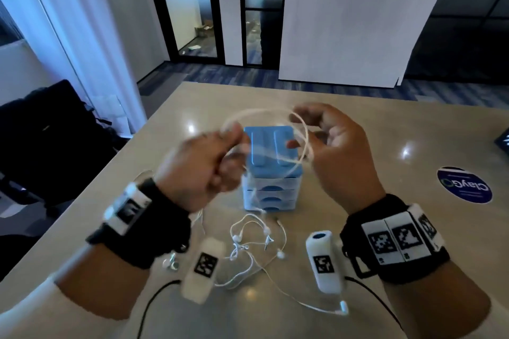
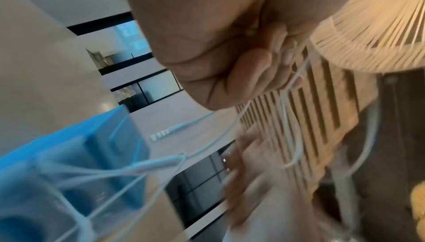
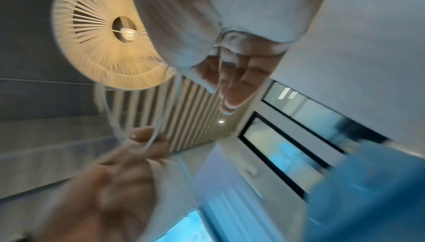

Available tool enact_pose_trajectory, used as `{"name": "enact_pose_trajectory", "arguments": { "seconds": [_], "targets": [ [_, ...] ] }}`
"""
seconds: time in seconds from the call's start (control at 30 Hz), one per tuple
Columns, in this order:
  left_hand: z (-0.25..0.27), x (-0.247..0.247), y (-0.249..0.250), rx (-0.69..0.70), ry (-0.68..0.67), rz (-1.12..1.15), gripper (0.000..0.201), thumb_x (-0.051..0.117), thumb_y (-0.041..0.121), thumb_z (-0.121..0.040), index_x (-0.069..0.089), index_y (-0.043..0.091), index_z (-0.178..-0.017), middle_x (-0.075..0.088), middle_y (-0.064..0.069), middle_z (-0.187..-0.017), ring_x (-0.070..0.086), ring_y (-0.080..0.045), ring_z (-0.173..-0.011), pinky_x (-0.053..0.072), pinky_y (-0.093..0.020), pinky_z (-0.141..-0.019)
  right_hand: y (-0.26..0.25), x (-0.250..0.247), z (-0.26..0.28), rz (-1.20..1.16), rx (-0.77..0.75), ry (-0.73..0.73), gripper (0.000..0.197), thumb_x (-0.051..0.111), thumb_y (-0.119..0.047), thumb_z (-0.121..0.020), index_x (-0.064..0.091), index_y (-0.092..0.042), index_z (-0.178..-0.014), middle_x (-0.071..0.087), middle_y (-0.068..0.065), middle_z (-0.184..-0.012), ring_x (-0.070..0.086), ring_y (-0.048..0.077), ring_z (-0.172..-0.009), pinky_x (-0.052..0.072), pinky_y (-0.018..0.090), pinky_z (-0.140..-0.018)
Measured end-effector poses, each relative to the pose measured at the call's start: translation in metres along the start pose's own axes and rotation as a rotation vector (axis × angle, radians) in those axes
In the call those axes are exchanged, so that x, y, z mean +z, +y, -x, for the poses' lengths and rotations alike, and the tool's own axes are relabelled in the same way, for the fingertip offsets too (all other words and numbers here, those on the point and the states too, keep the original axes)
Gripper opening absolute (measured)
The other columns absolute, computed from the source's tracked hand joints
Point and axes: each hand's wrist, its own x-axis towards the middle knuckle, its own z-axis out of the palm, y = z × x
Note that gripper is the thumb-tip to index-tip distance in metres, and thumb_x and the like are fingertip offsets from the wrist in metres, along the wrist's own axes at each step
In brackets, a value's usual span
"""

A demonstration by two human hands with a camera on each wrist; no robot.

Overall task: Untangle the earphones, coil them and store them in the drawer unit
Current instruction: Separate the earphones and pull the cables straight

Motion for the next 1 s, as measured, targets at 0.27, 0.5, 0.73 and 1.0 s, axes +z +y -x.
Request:
{"name": "enact_pose_trajectory", "arguments": {
  "seconds": [0.27,0.5,0.73,1.0],
  "targets": [
    [0.024,-0.033,0.102,0.265,-0.247,0.226,0.035,0.034,0.044,-0.100,0.060,0.022,-0.092,0.024,0.007,-0.054,0.023,-0.007,-0.040,0.029,-0.021,-0.045,0.116,0.047,0.063,0.602,0.462,-0.889,0.080,0.085,-0.044,-0.071,0.049,-0.044,-0.142,0.055,-0.003,-0.134,0.057,0.012,-0.119,0.046,0.027,-0.102],
    [0.021,-0.024,0.098,0.218,-0.123,0.104,0.040,0.027,0.045,-0.104,0.056,0.024,-0.084,0.019,0.007,-0.056,0.019,-0.006,-0.041,0.019,-0.023,-0.048,0.120,0.070,0.077,0.668,0.254,-0.903,0.004,0.069,-0.032,-0.090,0.070,-0.028,-0.088,0.067,-0.009,-0.093,0.065,0.009,-0.089,0.050,0.028,-0.078],
    [0.022,-0.020,0.067,0.131,-0.147,0.176,0.041,0.027,0.042,-0.104,0.055,0.022,-0.082,0.017,0.006,-0.056,0.013,-0.008,-0.042,0.019,-0.023,-0.046,0.026,-0.056,0.018,0.537,0.364,-0.565,0.012,0.070,-0.004,-0.089,0.072,-0.013,-0.082,0.076,0.004,-0.069,0.067,0.009,-0.057,0.059,0.031,-0.067],
    [0.009,0.007,0.043,0.028,-0.208,0.188,0.038,0.033,0.039,-0.102,0.055,0.018,-0.079,0.020,0.005,-0.055,0.013,-0.009,-0.043,0.017,-0.024,-0.045,0.086,-0.111,0.024,0.877,0.629,-0.527,0.015,0.065,-0.004,-0.088,0.070,-0.015,-0.079,0.076,0.003,-0.066,0.073,0.016,-0.059,0.062,0.037,-0.064]
  ]
}}
